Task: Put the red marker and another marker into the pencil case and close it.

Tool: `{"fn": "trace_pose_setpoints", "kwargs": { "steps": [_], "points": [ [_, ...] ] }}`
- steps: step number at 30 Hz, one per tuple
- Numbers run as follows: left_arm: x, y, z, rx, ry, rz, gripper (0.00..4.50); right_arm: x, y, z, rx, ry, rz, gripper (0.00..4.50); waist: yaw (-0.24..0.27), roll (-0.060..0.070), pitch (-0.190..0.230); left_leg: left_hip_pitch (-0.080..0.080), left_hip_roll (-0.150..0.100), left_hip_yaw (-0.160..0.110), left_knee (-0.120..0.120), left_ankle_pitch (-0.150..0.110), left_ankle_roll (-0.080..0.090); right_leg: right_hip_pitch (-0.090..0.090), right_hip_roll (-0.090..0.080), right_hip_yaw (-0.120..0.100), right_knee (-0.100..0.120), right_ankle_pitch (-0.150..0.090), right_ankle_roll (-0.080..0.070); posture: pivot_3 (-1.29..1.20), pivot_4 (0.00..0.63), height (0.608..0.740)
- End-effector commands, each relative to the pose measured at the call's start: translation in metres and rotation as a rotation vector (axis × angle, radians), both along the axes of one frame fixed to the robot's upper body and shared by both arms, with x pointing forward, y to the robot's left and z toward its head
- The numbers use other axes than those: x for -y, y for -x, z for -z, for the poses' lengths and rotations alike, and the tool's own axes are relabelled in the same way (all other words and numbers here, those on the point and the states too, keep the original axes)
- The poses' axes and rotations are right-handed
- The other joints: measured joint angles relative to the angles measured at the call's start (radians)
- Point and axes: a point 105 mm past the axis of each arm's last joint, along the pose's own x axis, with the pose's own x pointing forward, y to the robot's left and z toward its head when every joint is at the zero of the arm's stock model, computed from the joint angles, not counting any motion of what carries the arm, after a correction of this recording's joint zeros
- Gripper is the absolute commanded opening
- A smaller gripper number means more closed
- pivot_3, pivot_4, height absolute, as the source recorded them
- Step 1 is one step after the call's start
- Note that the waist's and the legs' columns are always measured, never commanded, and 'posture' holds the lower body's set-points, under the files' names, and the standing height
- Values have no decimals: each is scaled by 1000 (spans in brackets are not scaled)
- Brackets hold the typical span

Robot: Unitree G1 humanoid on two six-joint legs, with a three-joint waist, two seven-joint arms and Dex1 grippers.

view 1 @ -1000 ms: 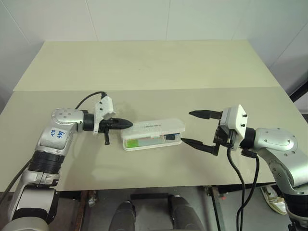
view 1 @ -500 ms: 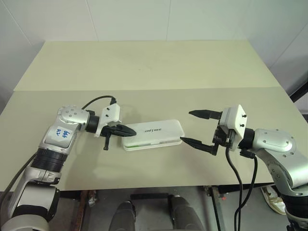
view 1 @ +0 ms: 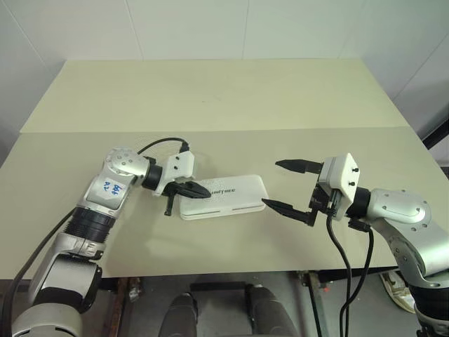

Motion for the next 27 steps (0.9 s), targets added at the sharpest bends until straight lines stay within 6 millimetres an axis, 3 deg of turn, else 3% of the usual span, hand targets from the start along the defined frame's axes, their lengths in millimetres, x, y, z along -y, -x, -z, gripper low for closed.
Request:
{"fn": "trace_pose_setpoints", "kwargs": {
  "steps": [1, 27],
  "points": [
    [7, 2, -2, 4, -20, 34, 34, -5, 6, -9, 56, -12, -14, 4500, 0, 0, 0, 0, 0, 0, 0, 0, 0, 0, 0, 0, 0, 0, 0, 0, 150, 740],
    [19, 11, 19, -86, -57, 25, 34, -7, 6, -10, 59, -37, 6, 4500, 2, 0, 0, 0, 0, 0, 0, 0, 0, 0, 0, 0, 0, 0, 1, 0, 150, 740]
  ]
}}
